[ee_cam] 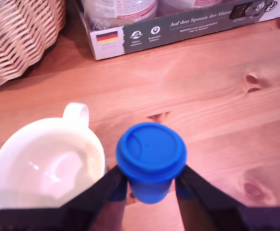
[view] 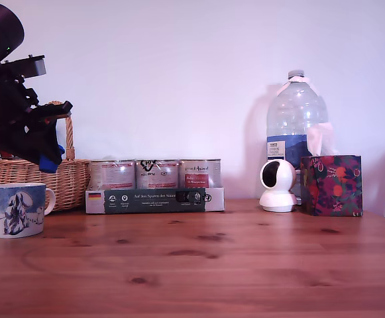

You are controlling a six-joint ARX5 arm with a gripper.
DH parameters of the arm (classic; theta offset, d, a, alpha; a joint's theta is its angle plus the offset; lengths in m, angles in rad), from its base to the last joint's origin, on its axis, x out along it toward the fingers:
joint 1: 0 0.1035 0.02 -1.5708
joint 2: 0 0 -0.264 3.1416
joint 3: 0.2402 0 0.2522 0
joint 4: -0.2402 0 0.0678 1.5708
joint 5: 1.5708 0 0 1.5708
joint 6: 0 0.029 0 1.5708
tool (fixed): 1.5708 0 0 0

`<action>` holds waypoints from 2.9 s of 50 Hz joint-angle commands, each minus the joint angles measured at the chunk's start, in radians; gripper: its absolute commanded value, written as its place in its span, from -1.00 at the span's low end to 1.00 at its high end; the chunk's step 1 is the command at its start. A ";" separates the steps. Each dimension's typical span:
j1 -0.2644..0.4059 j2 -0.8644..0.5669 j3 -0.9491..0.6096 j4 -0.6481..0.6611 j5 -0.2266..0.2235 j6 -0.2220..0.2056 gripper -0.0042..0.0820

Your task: Pick up the coffee capsules from the table one by one and drop them inside the nearest coffee cup

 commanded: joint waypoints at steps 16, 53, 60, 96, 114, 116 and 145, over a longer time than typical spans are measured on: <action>-0.004 -0.005 -0.022 0.010 0.022 -0.006 -0.49; 0.108 -0.044 -0.022 0.000 0.030 -0.006 -0.49; 0.121 -0.044 -0.022 -0.001 0.040 -0.006 -0.49; 0.153 -0.042 0.079 -0.186 0.010 0.031 -0.49; 0.158 0.066 0.230 -0.348 0.001 0.055 -0.49; 0.158 0.081 0.252 -0.367 -0.002 0.055 -0.49; 0.155 0.228 0.401 -0.495 -0.007 0.074 -0.49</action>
